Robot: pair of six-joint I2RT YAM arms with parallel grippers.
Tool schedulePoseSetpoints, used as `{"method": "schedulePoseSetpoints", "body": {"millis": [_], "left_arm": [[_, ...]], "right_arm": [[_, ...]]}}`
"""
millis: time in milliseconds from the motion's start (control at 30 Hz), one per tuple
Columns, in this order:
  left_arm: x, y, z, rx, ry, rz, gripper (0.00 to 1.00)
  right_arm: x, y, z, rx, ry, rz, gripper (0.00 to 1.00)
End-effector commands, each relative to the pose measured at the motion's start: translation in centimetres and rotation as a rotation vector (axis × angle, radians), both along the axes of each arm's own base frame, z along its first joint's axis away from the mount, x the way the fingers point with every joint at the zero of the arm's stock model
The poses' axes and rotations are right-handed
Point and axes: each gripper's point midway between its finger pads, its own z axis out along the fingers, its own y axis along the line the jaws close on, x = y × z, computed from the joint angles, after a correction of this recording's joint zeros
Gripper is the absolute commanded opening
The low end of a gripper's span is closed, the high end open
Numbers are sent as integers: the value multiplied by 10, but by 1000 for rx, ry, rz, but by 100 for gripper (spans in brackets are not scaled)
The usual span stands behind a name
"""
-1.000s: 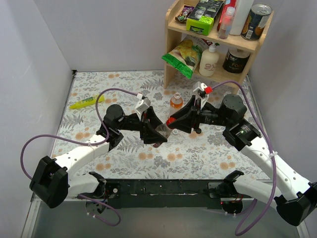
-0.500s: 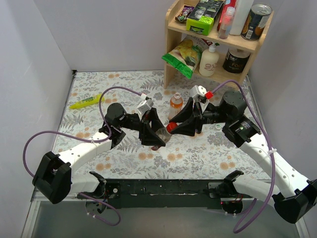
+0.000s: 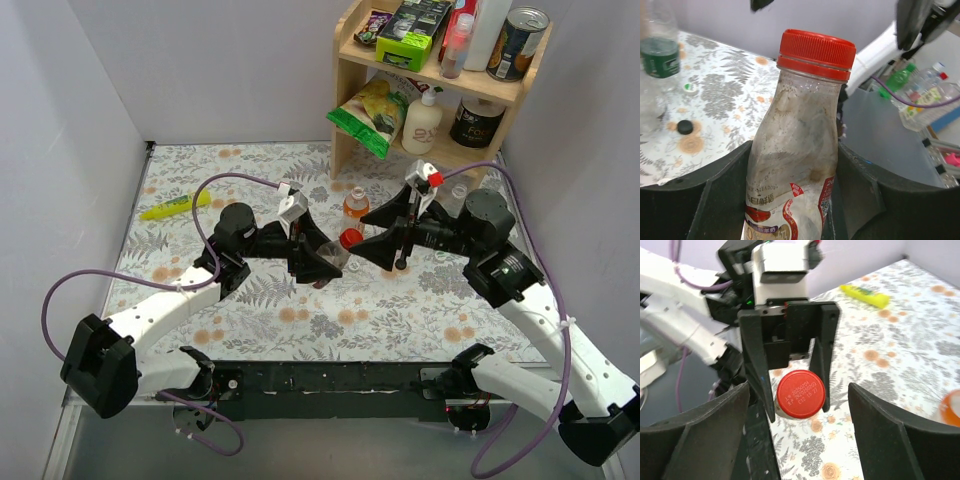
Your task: Unscrew the bottle caps
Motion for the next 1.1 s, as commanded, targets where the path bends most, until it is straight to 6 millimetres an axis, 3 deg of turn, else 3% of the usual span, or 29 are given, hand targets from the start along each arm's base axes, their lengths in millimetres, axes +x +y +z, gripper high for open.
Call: {"method": "schedulePoseSetpoints", "body": {"millis": [0, 133, 300, 567, 700, 1067], "left_arm": [[22, 4, 20, -15, -87, 162, 35], [50, 8, 11, 44, -69, 320, 35], [66, 12, 3, 92, -72, 433, 34], [65, 5, -8, 151, -86, 454, 34], [64, 4, -9, 157, -89, 459, 34], [60, -1, -13, 176, -105, 444, 34]], "right_arm": [[27, -27, 27, 59, -8, -275, 88], [46, -41, 10, 68, 170, -452, 87], [52, -24, -2, 126, 281, -432, 77], [56, 3, -7, 94, 316, -419, 75], [59, 6, -17, 55, 343, -457, 73], [58, 13, -9, 96, 322, -431, 71]]}}
